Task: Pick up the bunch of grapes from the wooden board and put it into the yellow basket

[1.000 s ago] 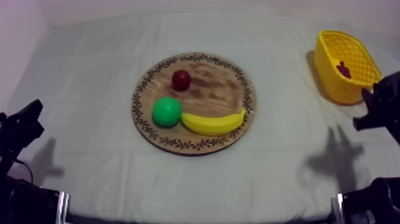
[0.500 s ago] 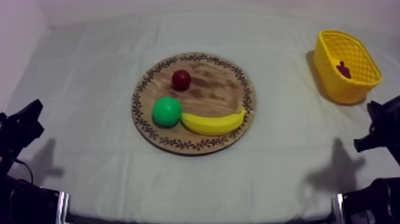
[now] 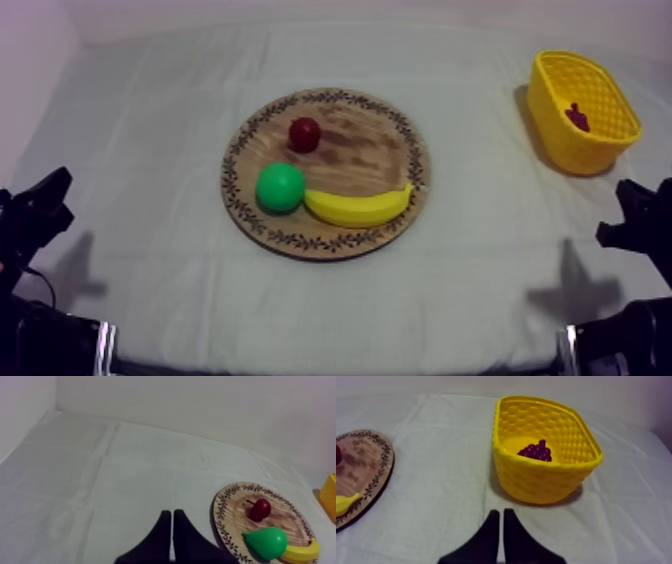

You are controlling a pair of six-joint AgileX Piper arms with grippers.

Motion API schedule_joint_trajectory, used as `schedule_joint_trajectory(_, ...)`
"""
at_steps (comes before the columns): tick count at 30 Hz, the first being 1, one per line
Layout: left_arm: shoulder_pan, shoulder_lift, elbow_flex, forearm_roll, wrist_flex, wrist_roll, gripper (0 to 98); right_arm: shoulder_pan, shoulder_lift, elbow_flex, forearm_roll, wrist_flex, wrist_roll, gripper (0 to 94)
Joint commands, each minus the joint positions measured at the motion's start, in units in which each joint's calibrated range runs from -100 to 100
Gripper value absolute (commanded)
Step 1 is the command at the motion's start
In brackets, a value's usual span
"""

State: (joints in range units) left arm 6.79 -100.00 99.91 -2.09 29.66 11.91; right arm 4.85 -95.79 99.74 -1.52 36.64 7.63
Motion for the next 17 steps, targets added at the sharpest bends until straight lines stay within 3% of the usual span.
schedule_joint_trajectory(1,0.0,0.0,0.0,0.01,0.0,0.0,0.1,0.0,0.1,0.0,0.0,-0.1,2.1,0.6)
schedule_joint_trajectory(17,0.0,0.0,0.0,0.01,0.0,0.0,0.1,0.0,0.0,0.0,0.0,0.0,4.2,0.5)
